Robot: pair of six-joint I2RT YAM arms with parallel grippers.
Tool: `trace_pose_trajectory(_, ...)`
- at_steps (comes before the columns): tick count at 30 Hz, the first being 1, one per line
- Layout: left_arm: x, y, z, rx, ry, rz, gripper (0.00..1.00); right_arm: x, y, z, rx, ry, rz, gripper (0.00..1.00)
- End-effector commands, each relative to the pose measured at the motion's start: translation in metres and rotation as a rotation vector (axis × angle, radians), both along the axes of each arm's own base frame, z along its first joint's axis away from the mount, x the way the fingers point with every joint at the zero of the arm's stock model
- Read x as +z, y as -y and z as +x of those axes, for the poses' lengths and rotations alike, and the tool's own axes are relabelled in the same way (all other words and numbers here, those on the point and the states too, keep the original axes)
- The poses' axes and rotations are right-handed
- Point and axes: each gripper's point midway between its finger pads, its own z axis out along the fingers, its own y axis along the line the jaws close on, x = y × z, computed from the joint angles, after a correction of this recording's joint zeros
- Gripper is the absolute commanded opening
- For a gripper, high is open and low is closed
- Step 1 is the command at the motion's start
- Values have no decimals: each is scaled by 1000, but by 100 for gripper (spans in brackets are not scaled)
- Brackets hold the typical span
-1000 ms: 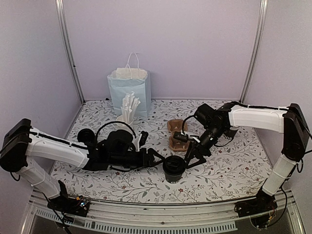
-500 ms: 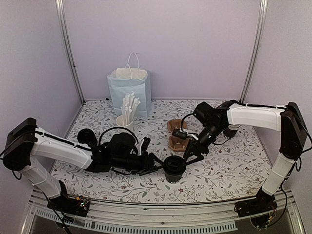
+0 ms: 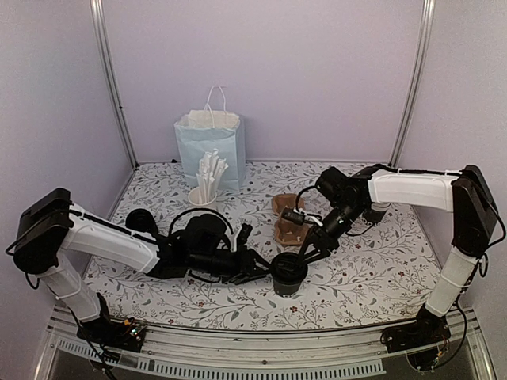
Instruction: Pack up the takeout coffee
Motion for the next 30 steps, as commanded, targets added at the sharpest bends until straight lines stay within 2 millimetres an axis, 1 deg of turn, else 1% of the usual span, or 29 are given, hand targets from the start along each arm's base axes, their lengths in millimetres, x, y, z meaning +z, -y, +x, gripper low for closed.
trace_pose_trajectory(1, -64, -24, -7, 4, -101, 215, 31, -47, 12, 0, -26, -26, -122, 36)
trace_pose_trajectory(4, -90, -44, -5, 25, -89, 365, 27, -66, 18, -5, -36, -62, -169, 31)
trace_pose_trajectory(7, -123, -74, -7, 36, -88, 547, 24, -86, 26, -11, -41, -102, -225, 29)
trace_pose_trajectory(8, -133, -80, -9, 30, -92, 584, 23, -92, 28, -12, -42, -118, -242, 29)
trace_pose_trajectory(10, -148, -85, -12, 18, -107, 623, 22, -99, 29, -14, -45, -134, -261, 29)
trace_pose_trajectory(12, -158, -86, -15, 7, -117, 638, 18, -105, 31, -13, -48, -141, -277, 29)
trace_pose_trajectory(14, -168, -91, -16, 8, -118, 675, 17, -108, 33, -14, -51, -144, -292, 29)
trace_pose_trajectory(16, -175, -95, -18, 7, -123, 686, 17, -110, 34, -15, -50, -154, -296, 29)
trace_pose_trajectory(18, -177, -97, -18, 10, -122, 689, 17, -109, 34, -16, -49, -154, -293, 29)
trace_pose_trajectory(20, -172, -93, -15, 12, -103, 671, 17, -107, 33, -16, -48, -154, -287, 29)
trace_pose_trajectory(22, -158, -84, -8, 14, -61, 638, 17, -99, 30, -14, -44, -148, -261, 31)
trace_pose_trajectory(26, -112, -55, 14, 24, 92, 563, 18, -71, 20, -12, -23, -139, -171, 40)
trace_pose_trajectory(30, -64, -29, 30, 29, 232, 520, 20, -44, 15, -11, 4, -93, -98, 56)
